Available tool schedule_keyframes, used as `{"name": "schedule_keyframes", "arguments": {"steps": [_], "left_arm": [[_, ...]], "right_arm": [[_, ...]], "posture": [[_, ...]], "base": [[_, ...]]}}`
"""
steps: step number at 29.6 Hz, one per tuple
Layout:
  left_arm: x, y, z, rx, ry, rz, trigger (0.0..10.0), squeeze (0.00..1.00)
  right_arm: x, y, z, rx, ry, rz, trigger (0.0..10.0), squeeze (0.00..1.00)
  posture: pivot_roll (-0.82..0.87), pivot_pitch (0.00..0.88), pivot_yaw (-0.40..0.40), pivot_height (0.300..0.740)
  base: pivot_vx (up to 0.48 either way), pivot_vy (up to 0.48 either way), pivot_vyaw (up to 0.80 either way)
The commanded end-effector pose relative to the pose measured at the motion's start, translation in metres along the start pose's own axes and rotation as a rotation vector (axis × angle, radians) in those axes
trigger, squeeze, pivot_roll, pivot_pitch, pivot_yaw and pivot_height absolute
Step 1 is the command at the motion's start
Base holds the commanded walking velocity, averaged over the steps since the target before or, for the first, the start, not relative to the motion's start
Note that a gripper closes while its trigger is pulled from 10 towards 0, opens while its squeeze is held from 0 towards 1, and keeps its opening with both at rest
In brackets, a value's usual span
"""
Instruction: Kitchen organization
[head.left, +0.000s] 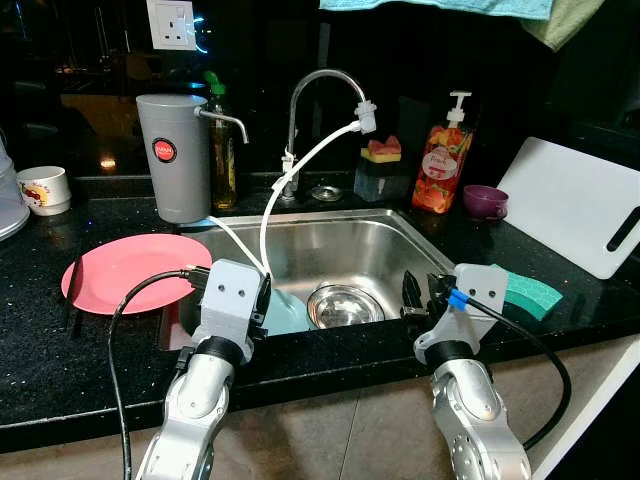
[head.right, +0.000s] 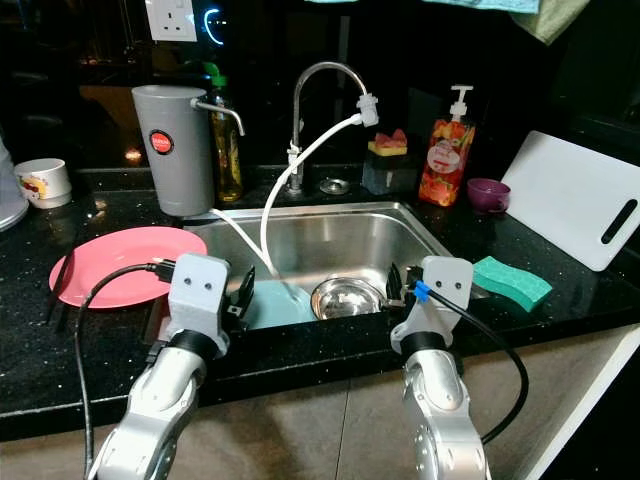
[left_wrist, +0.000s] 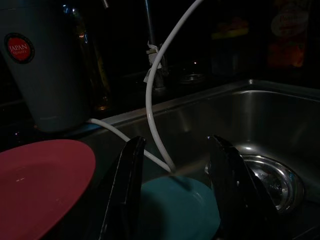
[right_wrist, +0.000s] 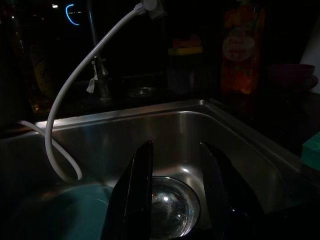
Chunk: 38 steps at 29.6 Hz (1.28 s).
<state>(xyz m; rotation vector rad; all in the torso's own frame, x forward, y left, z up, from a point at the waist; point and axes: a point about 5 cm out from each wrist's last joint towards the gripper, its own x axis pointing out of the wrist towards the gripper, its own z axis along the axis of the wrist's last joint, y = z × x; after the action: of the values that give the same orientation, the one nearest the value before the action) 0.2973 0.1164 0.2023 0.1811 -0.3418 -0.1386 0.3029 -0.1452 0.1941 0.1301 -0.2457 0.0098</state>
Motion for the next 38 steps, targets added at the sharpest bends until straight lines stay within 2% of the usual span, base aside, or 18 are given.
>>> {"name": "schedule_keyframes", "arguments": {"steps": [1,31,36,38], "left_arm": [[-0.001,0.001,-0.004,0.013,0.016,0.0,10.0,0.0],[0.0,0.001,-0.004,0.015,0.023,-0.001,10.0,0.0],[0.001,0.008,-0.004,0.038,0.026,0.003,10.0,0.0],[0.001,0.024,-0.002,0.098,0.028,-0.036,10.0,0.0]], "right_arm": [[0.002,0.001,0.0,-0.005,-0.003,0.004,10.0,0.0],[-0.001,0.0,-0.001,-0.004,0.002,-0.004,10.0,0.0],[0.0,0.0,-0.001,-0.003,0.0,-0.006,10.0,0.0],[0.0,-0.001,-0.001,-0.004,0.0,-0.006,10.0,0.0]], "posture": [[0.11,0.0,-0.074,0.74],[0.11,0.008,-0.066,0.74],[0.11,0.008,-0.063,0.74],[0.11,0.008,-0.063,0.74]], "base": [[0.0,0.0,0.0],[0.0,0.0,0.0],[0.0,0.0,0.0],[0.0,0.0,0.0]]}}
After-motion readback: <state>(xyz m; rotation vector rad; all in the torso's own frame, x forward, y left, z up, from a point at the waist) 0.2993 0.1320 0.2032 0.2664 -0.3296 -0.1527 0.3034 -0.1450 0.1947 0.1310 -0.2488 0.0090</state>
